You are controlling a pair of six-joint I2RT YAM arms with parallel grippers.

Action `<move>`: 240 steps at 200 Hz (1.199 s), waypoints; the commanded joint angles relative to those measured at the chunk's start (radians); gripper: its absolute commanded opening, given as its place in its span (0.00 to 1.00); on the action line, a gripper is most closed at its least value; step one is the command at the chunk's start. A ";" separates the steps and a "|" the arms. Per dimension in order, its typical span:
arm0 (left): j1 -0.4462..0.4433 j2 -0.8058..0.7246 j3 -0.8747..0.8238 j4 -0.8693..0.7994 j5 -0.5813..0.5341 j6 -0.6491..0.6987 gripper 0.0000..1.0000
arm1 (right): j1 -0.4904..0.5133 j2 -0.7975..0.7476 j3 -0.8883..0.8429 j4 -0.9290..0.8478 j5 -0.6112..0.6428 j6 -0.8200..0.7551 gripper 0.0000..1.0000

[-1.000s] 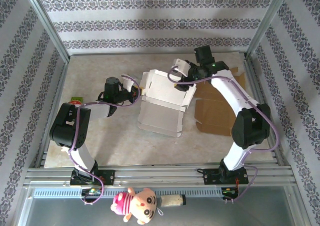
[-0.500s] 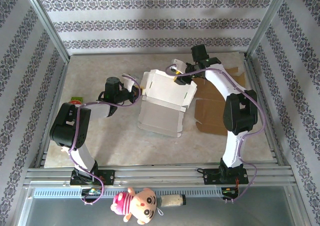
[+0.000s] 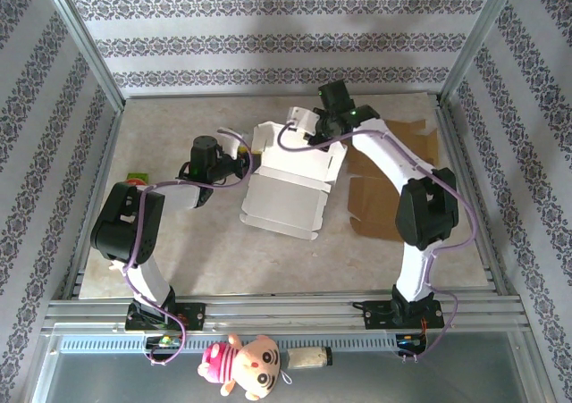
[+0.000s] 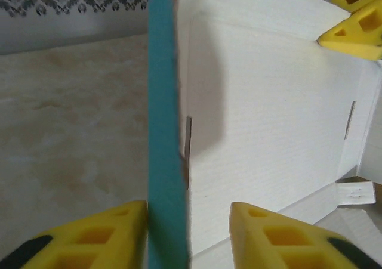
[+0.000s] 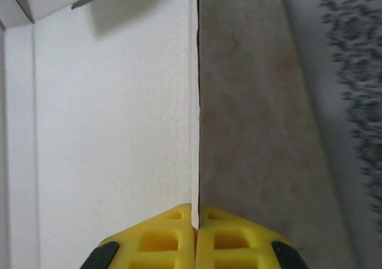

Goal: Fold the paper box

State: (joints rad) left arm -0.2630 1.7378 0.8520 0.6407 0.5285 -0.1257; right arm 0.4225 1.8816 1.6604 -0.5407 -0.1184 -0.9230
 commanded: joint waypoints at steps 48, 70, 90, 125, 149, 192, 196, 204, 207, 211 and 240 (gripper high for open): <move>-0.011 -0.186 -0.020 -0.187 -0.248 -0.372 0.55 | 0.108 -0.105 -0.315 0.490 0.486 -0.197 0.00; -0.011 -0.182 0.048 -0.314 -0.242 -0.446 0.50 | 0.123 -0.117 -0.414 0.645 0.521 -0.255 0.00; -0.015 -0.142 0.148 -0.439 -0.211 -0.644 0.37 | 0.133 -0.121 -0.483 0.754 0.519 -0.281 0.00; -0.046 -0.064 0.132 -0.175 -0.158 -1.005 0.30 | 0.158 -0.095 -0.590 1.000 0.570 -0.401 0.00; -0.046 0.005 0.197 -0.212 -0.167 -1.007 0.30 | 0.167 -0.085 -0.619 1.065 0.583 -0.434 0.00; -0.033 0.025 0.208 -0.270 -0.281 -0.822 0.36 | 0.165 -0.090 -0.645 1.115 0.584 -0.456 0.00; -0.033 0.017 0.198 -0.271 -0.307 -0.785 0.38 | 0.165 -0.090 -0.644 1.108 0.579 -0.456 0.00; -0.030 -0.002 0.183 -0.274 -0.342 -0.693 0.41 | 0.163 -0.089 -0.643 1.105 0.575 -0.451 0.00; -0.030 -0.007 0.180 -0.272 -0.345 -0.648 0.41 | 0.162 -0.089 -0.643 1.105 0.573 -0.450 0.00; -0.029 -0.012 0.177 -0.265 -0.334 -0.577 0.43 | 0.162 -0.089 -0.642 1.099 0.570 -0.446 0.00; -0.029 0.026 0.266 -0.467 -0.112 -0.087 0.45 | 0.154 -0.087 -0.618 1.034 0.539 -0.404 0.00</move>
State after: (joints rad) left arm -0.2981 1.7588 1.0451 0.3611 0.2874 -0.6769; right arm 0.5846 1.7943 1.0245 0.5156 0.4362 -1.3594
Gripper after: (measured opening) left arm 0.440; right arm 0.046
